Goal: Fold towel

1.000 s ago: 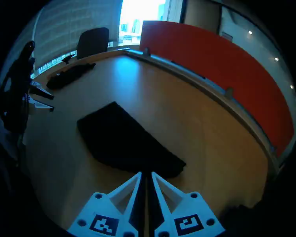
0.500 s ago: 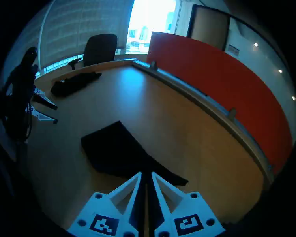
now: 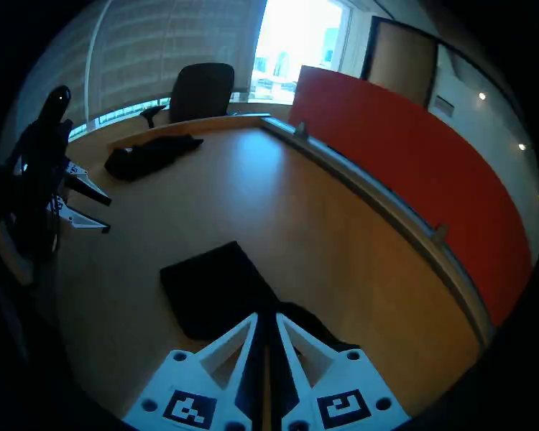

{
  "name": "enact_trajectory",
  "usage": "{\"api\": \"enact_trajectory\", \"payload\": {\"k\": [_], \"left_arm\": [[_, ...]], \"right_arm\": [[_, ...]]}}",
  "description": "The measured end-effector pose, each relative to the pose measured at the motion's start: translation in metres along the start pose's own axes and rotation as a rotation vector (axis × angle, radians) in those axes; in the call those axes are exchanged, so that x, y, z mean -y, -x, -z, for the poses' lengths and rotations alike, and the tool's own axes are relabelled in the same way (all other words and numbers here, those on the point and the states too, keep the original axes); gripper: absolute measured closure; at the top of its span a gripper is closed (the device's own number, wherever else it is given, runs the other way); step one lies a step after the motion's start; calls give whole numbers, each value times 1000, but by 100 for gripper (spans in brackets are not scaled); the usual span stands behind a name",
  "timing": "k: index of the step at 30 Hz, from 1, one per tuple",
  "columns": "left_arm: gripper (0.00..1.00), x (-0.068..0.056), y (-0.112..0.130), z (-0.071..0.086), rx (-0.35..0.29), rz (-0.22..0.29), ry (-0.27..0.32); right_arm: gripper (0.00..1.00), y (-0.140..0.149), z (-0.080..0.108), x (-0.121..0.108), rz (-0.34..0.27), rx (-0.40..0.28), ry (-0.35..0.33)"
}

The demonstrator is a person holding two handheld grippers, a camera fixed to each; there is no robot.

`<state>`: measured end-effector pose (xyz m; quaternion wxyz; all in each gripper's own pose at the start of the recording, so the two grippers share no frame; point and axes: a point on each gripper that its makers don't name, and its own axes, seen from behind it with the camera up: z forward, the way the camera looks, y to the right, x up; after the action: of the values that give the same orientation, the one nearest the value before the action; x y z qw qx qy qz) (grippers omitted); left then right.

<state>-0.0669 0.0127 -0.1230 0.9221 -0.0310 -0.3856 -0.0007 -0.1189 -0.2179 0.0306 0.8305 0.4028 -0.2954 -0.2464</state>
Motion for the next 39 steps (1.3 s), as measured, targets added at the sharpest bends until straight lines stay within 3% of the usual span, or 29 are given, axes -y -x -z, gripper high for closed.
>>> {"api": "enact_trajectory", "payload": {"k": [12, 21, 31, 39], "left_arm": [[5, 3, 5, 7, -12, 19, 7], [5, 8, 5, 14, -25, 32, 5], [5, 15, 12, 20, -30, 48, -10], [5, 16, 13, 19, -30, 65, -12]], "right_arm": [[92, -24, -18, 21, 53, 4, -48], [92, -32, -50, 57, 81, 30, -125], [92, -12, -100, 108, 29, 109, -240], [92, -3, -109, 116, 17, 139, -259]]}}
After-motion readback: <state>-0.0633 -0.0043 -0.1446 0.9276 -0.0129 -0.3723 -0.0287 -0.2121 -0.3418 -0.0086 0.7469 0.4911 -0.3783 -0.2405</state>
